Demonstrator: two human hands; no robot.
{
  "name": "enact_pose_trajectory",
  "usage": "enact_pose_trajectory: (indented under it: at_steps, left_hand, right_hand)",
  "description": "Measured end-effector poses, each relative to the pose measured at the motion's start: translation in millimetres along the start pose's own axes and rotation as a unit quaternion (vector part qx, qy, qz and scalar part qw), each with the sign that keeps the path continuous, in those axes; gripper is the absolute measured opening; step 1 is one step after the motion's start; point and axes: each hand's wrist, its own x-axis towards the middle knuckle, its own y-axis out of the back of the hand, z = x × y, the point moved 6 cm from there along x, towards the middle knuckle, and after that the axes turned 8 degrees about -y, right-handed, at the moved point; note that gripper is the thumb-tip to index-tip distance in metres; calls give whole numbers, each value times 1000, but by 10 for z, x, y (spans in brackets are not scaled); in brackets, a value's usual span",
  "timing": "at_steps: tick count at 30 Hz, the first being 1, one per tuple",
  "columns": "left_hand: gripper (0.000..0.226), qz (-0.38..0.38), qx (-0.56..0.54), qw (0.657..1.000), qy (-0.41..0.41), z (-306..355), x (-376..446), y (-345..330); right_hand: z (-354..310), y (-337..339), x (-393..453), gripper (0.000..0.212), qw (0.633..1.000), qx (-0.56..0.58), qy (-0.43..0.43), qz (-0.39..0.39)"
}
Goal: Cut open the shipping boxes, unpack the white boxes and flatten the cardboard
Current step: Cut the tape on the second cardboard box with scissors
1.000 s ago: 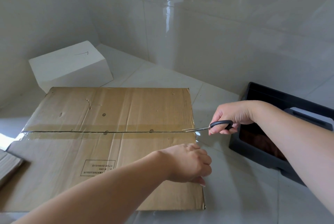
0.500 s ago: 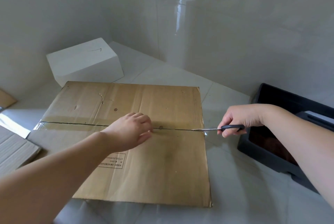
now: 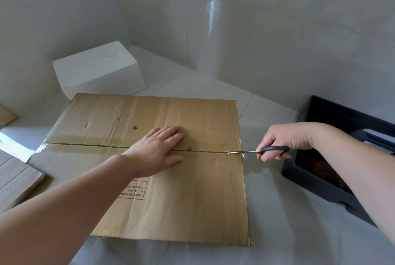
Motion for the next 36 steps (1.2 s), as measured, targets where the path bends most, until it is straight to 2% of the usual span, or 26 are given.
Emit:
enact_pose_trajectory:
  at_steps: [6, 20, 36]
  left_hand:
    - [89, -3, -5, 1000, 27, -208, -131, 6]
    - [87, 8, -25, 999, 40, -209, -137, -25]
    - [89, 5, -26, 997, 75, -425, -384, 29]
  right_hand:
    - [0, 8, 2, 33, 1000, -3, 6, 1]
    - [-455, -113, 156, 17, 999, -40, 14, -13]
    - [-724, -290, 316, 28, 999, -35, 6, -36]
